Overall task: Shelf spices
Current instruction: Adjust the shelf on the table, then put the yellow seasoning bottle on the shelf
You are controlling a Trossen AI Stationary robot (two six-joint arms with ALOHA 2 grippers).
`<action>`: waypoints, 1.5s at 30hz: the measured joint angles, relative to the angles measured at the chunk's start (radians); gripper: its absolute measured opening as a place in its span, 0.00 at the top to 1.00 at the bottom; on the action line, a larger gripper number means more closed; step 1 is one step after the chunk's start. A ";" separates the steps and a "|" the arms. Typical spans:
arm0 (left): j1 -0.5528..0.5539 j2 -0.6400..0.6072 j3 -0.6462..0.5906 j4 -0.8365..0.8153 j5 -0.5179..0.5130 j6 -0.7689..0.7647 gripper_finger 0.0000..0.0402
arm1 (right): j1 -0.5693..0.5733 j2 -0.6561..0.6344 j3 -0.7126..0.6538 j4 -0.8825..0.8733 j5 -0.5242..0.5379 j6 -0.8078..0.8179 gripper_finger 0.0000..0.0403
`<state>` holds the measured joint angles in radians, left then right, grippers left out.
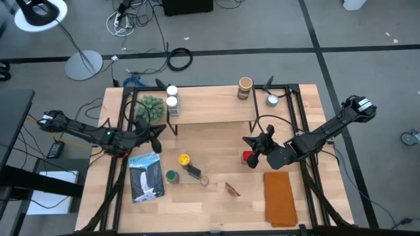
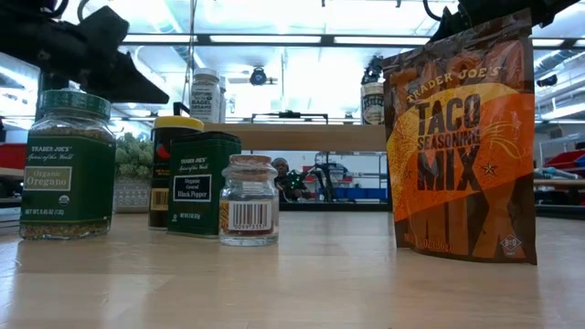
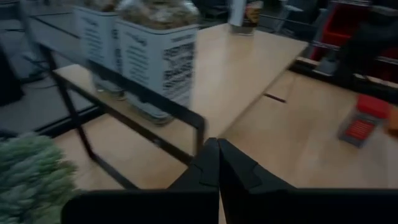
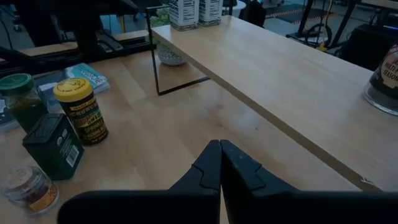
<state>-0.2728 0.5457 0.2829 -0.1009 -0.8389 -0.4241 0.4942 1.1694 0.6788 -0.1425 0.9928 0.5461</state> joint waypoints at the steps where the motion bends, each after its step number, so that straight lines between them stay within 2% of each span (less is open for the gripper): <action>1: 0.009 0.001 0.000 -0.001 -0.005 -0.001 1.00 | 0.000 0.000 0.000 -0.001 0.000 0.000 0.99; 10: 0.114 0.051 0.000 0.004 -0.011 -0.008 1.00 | 0.000 0.000 0.000 0.000 0.000 0.000 0.99; 22: 0.228 0.173 0.000 0.143 0.102 0.043 1.00 | 0.000 0.000 0.000 -0.001 0.000 0.000 0.99; 36: 0.297 0.293 0.001 0.302 0.228 0.078 1.00 | 0.000 0.000 0.000 -0.001 0.000 -0.006 0.99; 45: 0.302 0.295 0.001 0.306 0.227 0.104 1.00 | 0.000 0.000 0.000 -0.001 -0.002 -0.006 0.99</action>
<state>0.0296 0.8406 0.2836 0.2056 -0.6121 -0.3200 0.4938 1.1698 0.6788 -0.1432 0.9910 0.5396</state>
